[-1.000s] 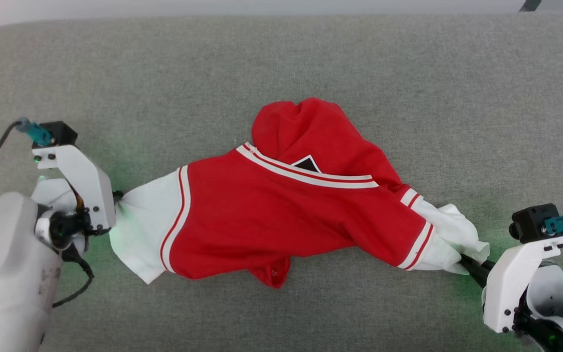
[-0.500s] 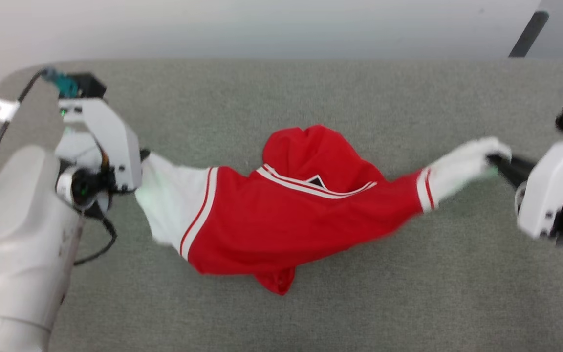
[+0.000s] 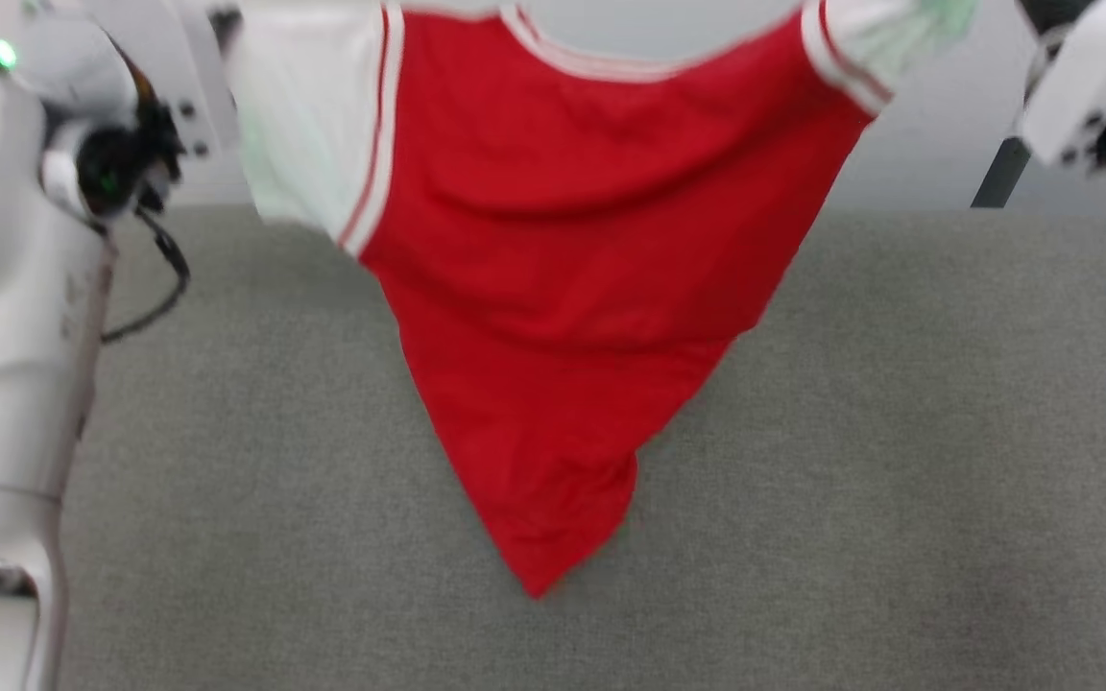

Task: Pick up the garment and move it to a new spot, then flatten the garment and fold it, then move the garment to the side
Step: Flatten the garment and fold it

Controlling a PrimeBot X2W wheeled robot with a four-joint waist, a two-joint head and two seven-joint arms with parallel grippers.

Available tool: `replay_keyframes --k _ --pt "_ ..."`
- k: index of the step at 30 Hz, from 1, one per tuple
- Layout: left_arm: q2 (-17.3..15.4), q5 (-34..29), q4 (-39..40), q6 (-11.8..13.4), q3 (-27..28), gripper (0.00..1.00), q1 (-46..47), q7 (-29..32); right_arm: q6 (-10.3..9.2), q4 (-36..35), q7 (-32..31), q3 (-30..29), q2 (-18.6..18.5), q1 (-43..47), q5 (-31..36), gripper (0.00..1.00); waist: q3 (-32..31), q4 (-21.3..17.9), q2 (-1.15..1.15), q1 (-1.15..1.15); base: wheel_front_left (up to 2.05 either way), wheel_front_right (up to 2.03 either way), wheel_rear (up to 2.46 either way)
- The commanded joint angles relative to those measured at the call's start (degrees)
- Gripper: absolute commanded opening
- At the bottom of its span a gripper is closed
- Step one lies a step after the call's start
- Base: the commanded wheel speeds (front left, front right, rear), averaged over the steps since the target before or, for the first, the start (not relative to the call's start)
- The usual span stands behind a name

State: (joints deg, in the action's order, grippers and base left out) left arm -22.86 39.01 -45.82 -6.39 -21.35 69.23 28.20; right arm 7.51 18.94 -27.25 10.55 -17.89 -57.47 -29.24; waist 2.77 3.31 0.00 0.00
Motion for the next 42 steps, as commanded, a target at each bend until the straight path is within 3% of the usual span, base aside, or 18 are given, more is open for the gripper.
replay_keyframes --k 1,13,21,32,35,42 --pt "0.23 -0.12 -0.7 -0.18 0.37 0.0 1.43 -1.2 -0.04 2.13 1.85 0.56 0.06 -2.09 0.19 0.0 -1.03 -0.18 0.0 0.0 0.0 0.0 0.0" --pt "2.38 -1.68 -8.17 -0.52 0.69 0.0 12.92 -12.88 -0.04 23.85 16.61 6.14 0.89 -19.74 1.41 0.0 -2.21 -0.11 0.0 0.0 0.0 0.0 0.0" --pt "2.93 -1.93 -10.1 -0.93 -0.58 0.0 17.99 -15.61 -0.04 30.14 20.46 9.24 0.41 -25.86 -0.17 0.0 1.94 -0.17 0.0 0.0 0.0 0.0 0.0" --pt "3.12 -4.71 -9.89 -0.61 -2.3 0.0 28.7 -25.05 -0.04 36.13 31.2 10.88 -2.13 -39.04 4.51 0.0 20.75 0.02 0.0 0.0 0.0 0.0 0.0" --pt "4.16 -5.89 -10.55 0.03 -2.41 0.0 33.94 -30.38 -0.04 39.58 38.18 9.31 -2.96 -44.27 8.79 0.0 27.3 0.71 0.0 0.0 0.0 0.0 0.0" --pt "6.86 -6.11 -11.1 -0.09 -2.12 0.0 42.25 -37.49 -0.04 41.86 42.33 3.46 -4.5 -51.91 17.21 0.0 36.49 2.99 0.0 0.0 0.0 0.0 0.0"
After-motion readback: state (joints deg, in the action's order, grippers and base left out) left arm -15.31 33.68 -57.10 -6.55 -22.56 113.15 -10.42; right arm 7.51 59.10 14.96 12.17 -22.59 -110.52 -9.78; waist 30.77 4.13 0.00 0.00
